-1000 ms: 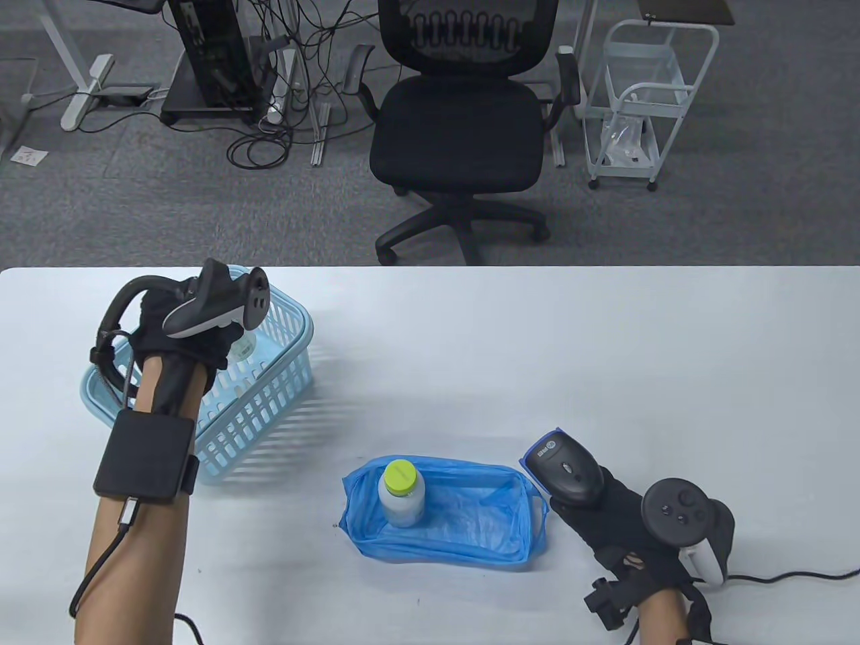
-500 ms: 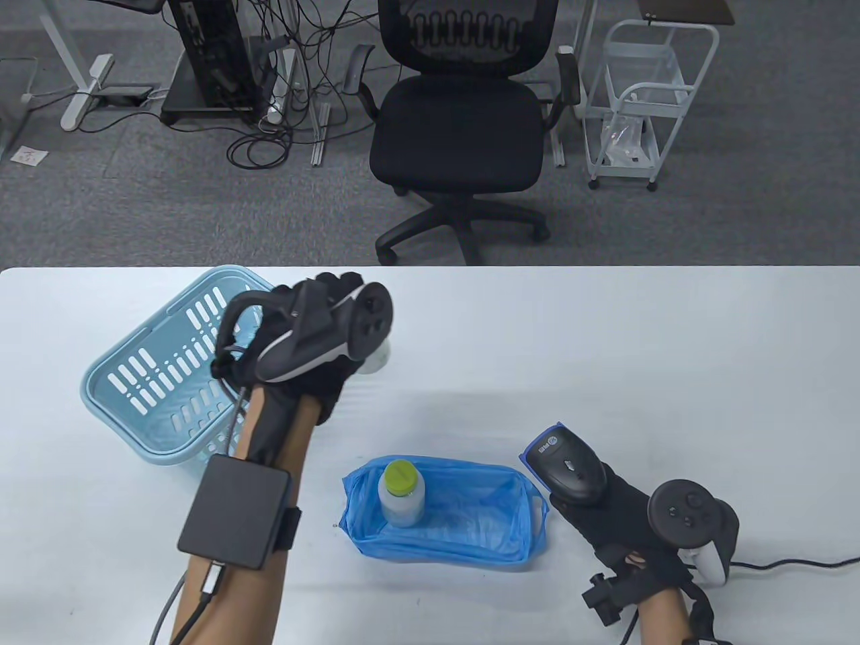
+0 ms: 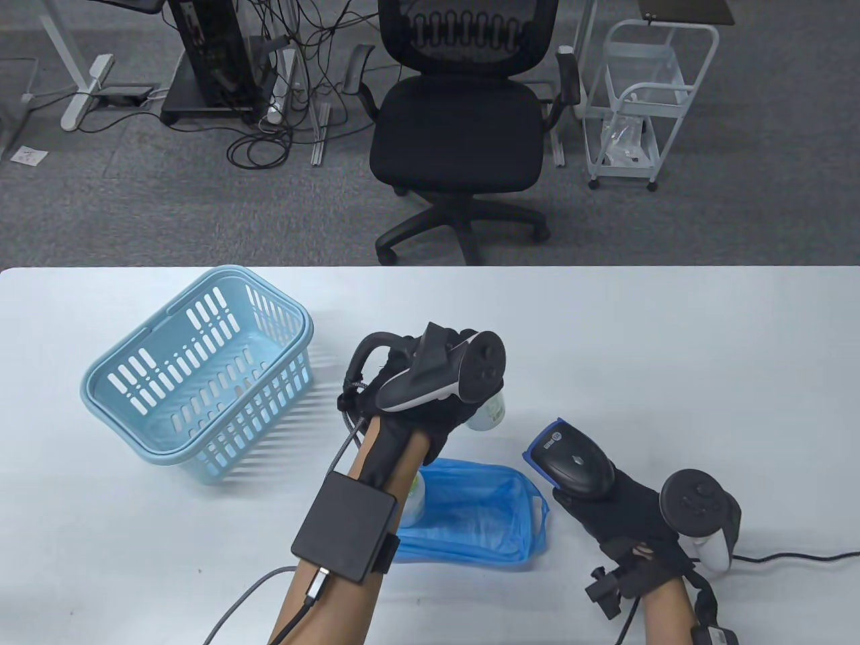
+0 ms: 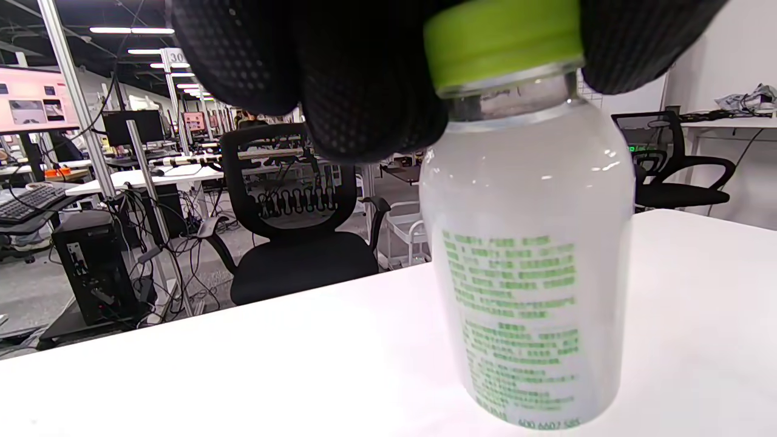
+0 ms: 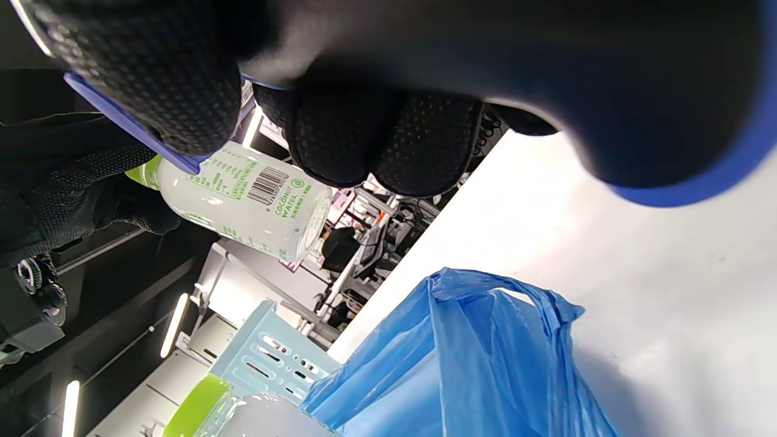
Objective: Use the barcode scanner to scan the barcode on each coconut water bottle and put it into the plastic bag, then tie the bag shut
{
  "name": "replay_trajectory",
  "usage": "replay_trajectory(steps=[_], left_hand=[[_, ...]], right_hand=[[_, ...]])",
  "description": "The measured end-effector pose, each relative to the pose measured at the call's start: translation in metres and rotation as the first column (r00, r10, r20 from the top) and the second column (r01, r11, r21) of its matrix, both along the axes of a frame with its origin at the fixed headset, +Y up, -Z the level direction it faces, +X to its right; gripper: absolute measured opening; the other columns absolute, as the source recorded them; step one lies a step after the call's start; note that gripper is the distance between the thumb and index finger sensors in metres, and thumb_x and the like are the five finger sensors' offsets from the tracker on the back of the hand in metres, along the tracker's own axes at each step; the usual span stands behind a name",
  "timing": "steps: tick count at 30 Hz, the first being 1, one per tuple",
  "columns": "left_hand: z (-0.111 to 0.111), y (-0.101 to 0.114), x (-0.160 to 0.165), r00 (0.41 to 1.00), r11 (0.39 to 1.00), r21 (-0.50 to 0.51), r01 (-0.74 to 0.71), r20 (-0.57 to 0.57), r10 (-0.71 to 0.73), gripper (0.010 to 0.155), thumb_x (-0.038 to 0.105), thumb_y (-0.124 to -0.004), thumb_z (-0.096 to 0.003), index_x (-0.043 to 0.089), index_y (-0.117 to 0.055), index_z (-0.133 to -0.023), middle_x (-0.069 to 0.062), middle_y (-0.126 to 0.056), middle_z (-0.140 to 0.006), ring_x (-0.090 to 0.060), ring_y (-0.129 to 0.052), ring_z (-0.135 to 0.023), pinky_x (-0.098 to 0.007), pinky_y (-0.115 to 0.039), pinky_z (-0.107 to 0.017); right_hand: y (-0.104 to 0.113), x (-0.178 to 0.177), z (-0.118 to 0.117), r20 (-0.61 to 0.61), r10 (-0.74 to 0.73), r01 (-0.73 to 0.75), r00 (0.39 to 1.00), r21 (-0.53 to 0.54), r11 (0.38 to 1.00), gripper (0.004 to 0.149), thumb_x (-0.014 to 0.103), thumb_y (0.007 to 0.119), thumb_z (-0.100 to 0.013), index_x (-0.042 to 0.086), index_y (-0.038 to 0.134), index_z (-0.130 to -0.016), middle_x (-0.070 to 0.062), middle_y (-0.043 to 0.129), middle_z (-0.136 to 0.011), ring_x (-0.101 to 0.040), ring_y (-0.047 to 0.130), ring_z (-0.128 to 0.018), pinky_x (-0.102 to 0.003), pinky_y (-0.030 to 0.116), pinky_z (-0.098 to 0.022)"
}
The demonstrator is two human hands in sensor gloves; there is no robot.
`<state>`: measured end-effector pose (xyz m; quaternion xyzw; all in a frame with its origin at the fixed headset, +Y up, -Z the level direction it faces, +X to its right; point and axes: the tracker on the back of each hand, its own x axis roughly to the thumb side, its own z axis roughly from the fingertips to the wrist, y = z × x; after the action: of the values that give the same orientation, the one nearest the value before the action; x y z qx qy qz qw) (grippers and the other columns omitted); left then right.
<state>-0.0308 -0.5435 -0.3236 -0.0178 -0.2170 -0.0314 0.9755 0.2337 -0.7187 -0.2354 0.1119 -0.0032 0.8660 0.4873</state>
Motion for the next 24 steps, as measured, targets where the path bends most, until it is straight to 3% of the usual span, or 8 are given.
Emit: replay_trajectory(steps=[5,11,17,24], left_hand=[[0.003,-0.004,-0.005,1.000,1.000,-0.017,-0.012,0.007,0.012,0.070,0.062,-0.072,-0.0627,0.016,-0.067,-0.115,-0.001,-0.088,-0.098,-0.019,-0.097,-0.073,-0.055,-0.078,-0.065],[0.022,-0.008,-0.012,0.993,0.998,-0.036,0.046,0.113,-0.041,0.069,0.061,-0.075,-0.0626,0.018,-0.066,-0.116,-0.001,-0.087,-0.101,-0.021,-0.096,-0.077,-0.056,-0.077,-0.068],[0.046,-0.041,-0.009,0.955,0.976,-0.152,0.159,0.275,-0.113,0.067,0.058,-0.079,-0.0624,0.022,-0.065,-0.117,-0.001,-0.084,-0.106,-0.023,-0.094,-0.083,-0.057,-0.075,-0.071],[0.058,-0.084,0.002,0.928,0.956,-0.159,0.248,0.322,-0.187,0.067,0.055,-0.081,-0.0623,0.024,-0.062,-0.118,-0.001,-0.080,-0.111,-0.024,-0.092,-0.088,-0.058,-0.072,-0.073]], right_hand=[[-0.001,-0.001,-0.002,0.006,0.021,-0.021,1.000,-0.002,1.000,0.043,0.049,0.084,-0.055,0.025,0.075,-0.090,0.008,0.093,-0.074,-0.019,0.100,-0.071,-0.054,0.079,-0.064],[-0.005,0.004,-0.003,0.101,0.026,-0.023,0.995,-0.031,0.999,0.048,0.048,0.083,-0.055,0.023,0.072,-0.094,0.006,0.091,-0.077,-0.022,0.098,-0.073,-0.055,0.077,-0.064],[-0.011,0.005,-0.003,0.119,0.046,-0.040,0.992,-0.057,0.998,0.049,0.049,0.083,-0.055,0.022,0.071,-0.095,0.006,0.091,-0.078,-0.022,0.097,-0.074,-0.055,0.076,-0.064],[-0.012,0.004,-0.002,0.119,0.070,-0.063,0.990,-0.061,0.996,0.048,0.049,0.083,-0.055,0.023,0.073,-0.094,0.006,0.091,-0.078,-0.022,0.097,-0.074,-0.055,0.076,-0.064]])
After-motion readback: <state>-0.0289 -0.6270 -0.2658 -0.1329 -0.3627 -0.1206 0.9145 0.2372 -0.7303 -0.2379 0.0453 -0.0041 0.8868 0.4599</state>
